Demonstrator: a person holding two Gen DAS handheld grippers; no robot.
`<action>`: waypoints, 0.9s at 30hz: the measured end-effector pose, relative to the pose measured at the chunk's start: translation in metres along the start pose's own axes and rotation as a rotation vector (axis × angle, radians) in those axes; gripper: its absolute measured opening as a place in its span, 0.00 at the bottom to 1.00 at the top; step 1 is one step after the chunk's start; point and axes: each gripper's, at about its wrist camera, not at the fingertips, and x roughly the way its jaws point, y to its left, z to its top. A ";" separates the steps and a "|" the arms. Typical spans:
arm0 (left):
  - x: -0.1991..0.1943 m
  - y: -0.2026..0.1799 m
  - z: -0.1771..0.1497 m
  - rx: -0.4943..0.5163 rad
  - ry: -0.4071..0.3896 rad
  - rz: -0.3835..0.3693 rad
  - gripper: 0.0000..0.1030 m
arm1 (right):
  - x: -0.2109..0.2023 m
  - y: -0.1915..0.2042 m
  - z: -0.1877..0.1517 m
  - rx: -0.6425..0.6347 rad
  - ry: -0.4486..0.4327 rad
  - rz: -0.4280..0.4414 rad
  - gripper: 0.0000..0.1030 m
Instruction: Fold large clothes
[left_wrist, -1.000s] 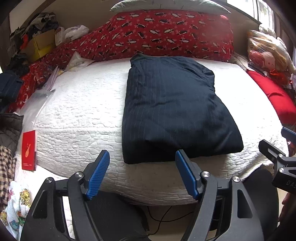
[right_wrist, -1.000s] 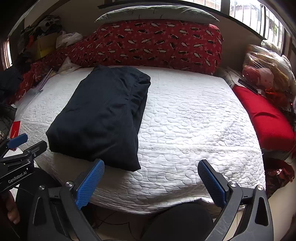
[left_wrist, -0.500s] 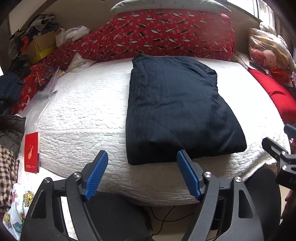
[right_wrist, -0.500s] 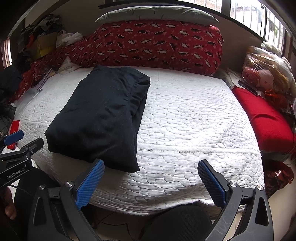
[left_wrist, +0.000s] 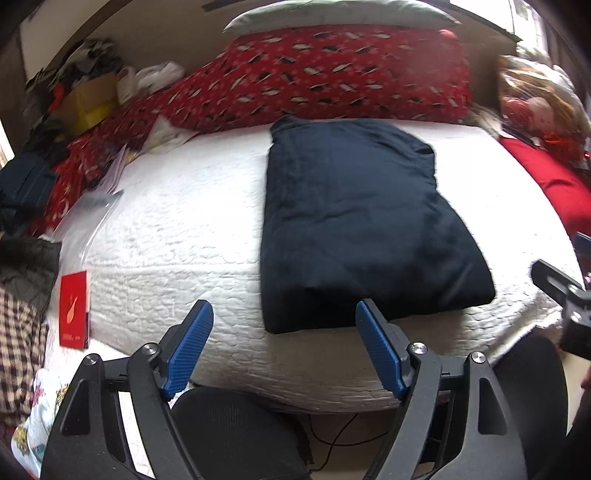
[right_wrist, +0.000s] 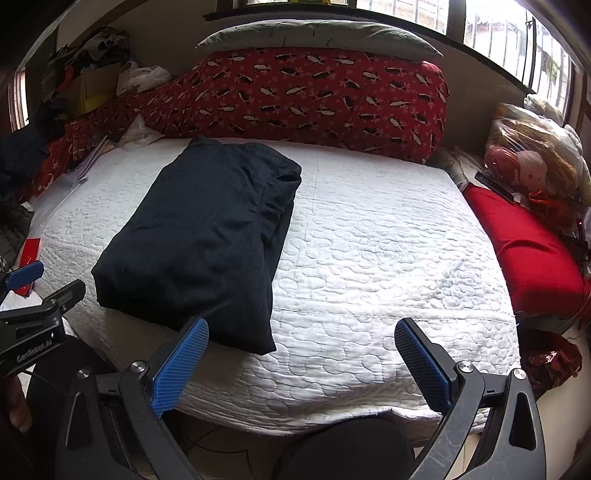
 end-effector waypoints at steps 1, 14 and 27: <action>-0.001 -0.001 0.000 0.002 -0.003 -0.003 0.77 | 0.000 0.000 0.000 0.001 -0.001 -0.003 0.98; -0.007 -0.007 0.002 0.011 -0.006 -0.019 0.77 | -0.003 -0.004 -0.001 0.017 -0.018 0.002 0.98; -0.010 -0.011 0.002 0.023 0.006 -0.076 0.77 | -0.003 -0.003 -0.002 0.028 -0.010 0.012 0.98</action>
